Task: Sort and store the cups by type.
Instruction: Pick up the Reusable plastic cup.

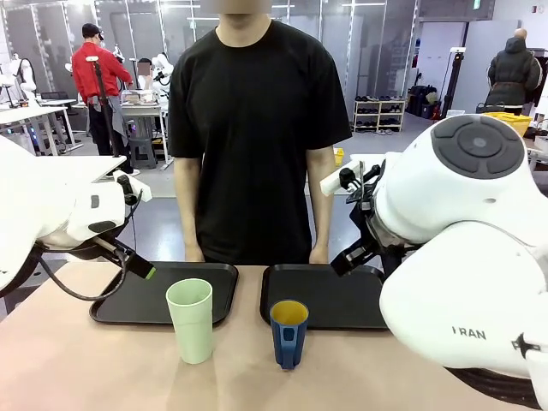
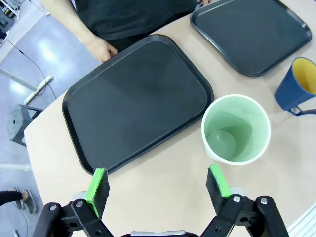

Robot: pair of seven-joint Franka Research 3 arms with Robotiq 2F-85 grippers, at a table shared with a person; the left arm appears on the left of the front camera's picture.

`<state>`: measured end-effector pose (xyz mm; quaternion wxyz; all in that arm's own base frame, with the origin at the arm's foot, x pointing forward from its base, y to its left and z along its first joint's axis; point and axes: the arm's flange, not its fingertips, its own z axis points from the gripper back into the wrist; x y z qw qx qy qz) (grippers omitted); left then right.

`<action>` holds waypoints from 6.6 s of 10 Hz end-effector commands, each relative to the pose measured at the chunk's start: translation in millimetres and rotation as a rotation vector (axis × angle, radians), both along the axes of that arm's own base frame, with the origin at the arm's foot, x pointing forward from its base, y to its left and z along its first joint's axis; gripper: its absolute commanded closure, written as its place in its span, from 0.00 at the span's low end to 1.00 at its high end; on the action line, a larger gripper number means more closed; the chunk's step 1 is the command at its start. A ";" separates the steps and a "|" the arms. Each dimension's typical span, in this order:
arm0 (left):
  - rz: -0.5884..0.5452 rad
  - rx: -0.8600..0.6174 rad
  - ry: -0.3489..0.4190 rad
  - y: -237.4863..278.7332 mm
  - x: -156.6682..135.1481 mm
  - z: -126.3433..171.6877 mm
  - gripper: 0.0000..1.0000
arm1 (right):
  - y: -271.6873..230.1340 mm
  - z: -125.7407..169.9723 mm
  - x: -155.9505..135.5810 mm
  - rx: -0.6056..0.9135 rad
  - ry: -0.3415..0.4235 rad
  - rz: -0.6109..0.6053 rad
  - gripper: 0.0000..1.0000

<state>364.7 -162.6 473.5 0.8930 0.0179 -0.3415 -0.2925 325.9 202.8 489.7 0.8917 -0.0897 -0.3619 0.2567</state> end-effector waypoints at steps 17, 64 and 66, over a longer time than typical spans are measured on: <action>0.234 -0.067 0.105 126.0 137.0 -22.0 0.00 | -166.8 -25.8 147.9 0.185 0.138 -0.319 0.00; -1.070 -0.298 -0.006 173.6 106.5 -135.2 0.00 | -166.8 -25.8 147.9 0.185 0.138 -0.319 0.00; -1.116 -0.467 -0.047 169.8 106.1 -150.0 0.00 | -166.8 -25.8 147.9 0.185 0.138 -0.319 0.00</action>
